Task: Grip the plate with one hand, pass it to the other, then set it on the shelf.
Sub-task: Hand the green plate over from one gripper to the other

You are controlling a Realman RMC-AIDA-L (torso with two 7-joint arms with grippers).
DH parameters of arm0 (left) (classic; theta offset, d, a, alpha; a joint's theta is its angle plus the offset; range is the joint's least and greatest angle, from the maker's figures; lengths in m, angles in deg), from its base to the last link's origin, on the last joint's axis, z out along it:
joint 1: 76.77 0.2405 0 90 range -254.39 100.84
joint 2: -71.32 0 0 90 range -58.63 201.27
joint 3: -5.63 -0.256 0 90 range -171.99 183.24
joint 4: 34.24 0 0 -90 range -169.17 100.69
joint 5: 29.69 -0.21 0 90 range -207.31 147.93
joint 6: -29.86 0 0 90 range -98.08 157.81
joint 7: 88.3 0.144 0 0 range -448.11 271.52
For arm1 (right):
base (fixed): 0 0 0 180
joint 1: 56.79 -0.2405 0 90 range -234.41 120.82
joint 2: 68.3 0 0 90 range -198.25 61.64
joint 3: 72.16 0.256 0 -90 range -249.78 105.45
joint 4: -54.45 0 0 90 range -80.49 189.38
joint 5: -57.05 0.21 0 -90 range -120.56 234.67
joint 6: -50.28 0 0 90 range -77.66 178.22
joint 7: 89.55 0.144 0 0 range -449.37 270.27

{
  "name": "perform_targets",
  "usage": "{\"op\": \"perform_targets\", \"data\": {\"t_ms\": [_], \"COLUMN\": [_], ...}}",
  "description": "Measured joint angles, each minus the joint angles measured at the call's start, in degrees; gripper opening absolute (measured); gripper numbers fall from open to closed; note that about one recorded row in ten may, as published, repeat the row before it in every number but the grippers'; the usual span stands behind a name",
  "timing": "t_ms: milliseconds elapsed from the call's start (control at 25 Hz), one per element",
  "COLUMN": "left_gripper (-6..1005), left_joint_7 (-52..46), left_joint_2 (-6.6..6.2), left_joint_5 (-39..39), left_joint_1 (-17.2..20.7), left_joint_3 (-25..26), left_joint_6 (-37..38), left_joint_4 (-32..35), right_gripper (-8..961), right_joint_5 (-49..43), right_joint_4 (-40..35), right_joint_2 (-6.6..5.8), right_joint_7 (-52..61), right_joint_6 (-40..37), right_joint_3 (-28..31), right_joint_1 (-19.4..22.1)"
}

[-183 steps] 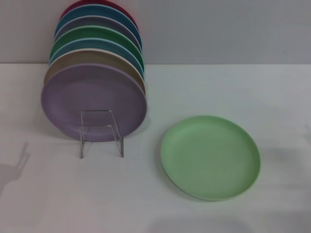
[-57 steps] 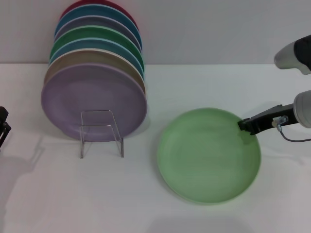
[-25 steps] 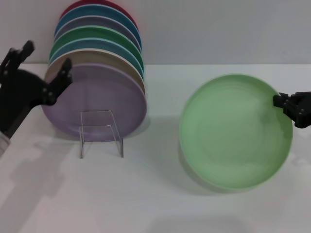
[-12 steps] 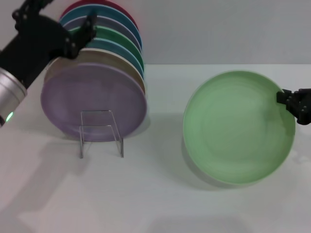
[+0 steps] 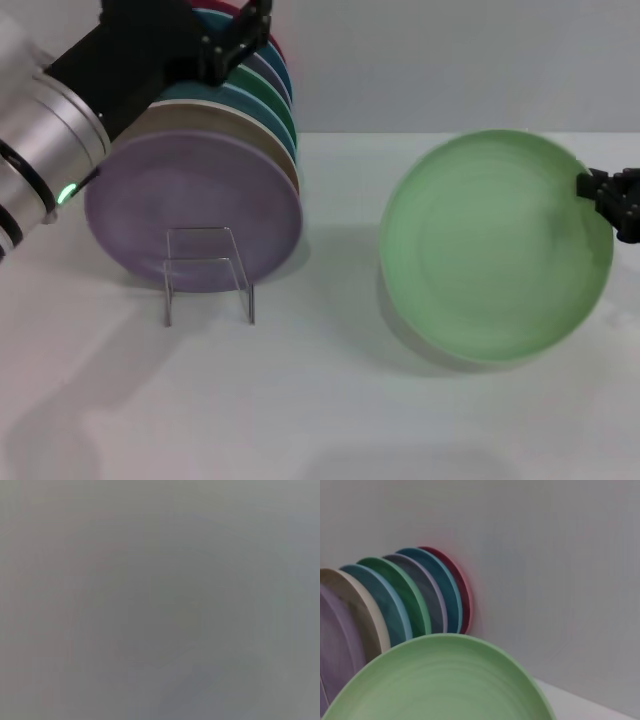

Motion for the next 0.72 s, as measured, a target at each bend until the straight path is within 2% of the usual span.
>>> {"op": "perform_targets", "data": {"t_ms": [120,160,200,360,400,440,480,600,640,720], "left_gripper": [795,795,795,793,791,790,788,783,781,777], "left_joint_7": [-8.8,-11.0,-13.0,-19.9,-26.0,-26.1,-27.3,-27.5,-26.9,-22.7], "left_joint_2": [-3.78,-4.54,-4.98,-5.45,-6.06,-6.01,-5.68,-1.83,-0.08,4.75], "left_joint_5": [-2.3,-3.7,-5.0,-8.9,-14.7,-15.0,-18.3,-29.6,-33.8,-45.1], "left_joint_1": [-2.3,-2.8,-3.1,-3.5,-4.0,-4.0,-4.0,-2.3,-1.5,0.5], "left_joint_3": [-1.3,-1.6,-1.7,-1.0,-0.1,-0.1,0.1,0.4,0.3,-1.1], "left_joint_6": [0.1,0.0,-0.2,-1.3,-3.2,-3.3,-3.9,-2.1,-0.5,4.9], "left_joint_4": [-0.2,-0.3,-0.3,-0.4,-0.6,-0.7,-1.0,-3.4,-4.1,-5.2], "right_gripper": [19,19,19,19,19,19,19,19,19,19], "right_joint_5": [0.3,0.3,0.3,0.3,0.3,0.3,0.3,0.3,0.3,0.3], "right_joint_4": [-0.1,-0.1,-0.1,-0.2,-0.2,-0.2,-0.3,-0.3,-0.3,-0.4], "right_joint_2": [0.0,0.0,0.0,0.0,0.0,0.0,0.0,0.0,0.0,0.0], "right_joint_7": [-0.3,-0.3,-0.3,-0.3,-0.3,-0.3,-0.3,-0.3,-0.2,-0.2], "right_joint_6": [0.0,0.0,0.0,0.0,0.0,0.0,0.0,0.1,0.0,0.0], "right_joint_3": [-0.3,-0.4,-0.4,-0.4,-0.4,-0.4,-0.5,-0.5,-0.5,-0.5], "right_joint_1": [-0.1,-0.1,-0.2,-0.2,-0.2,-0.2,-0.2,-0.2,-0.3,-0.4]}}
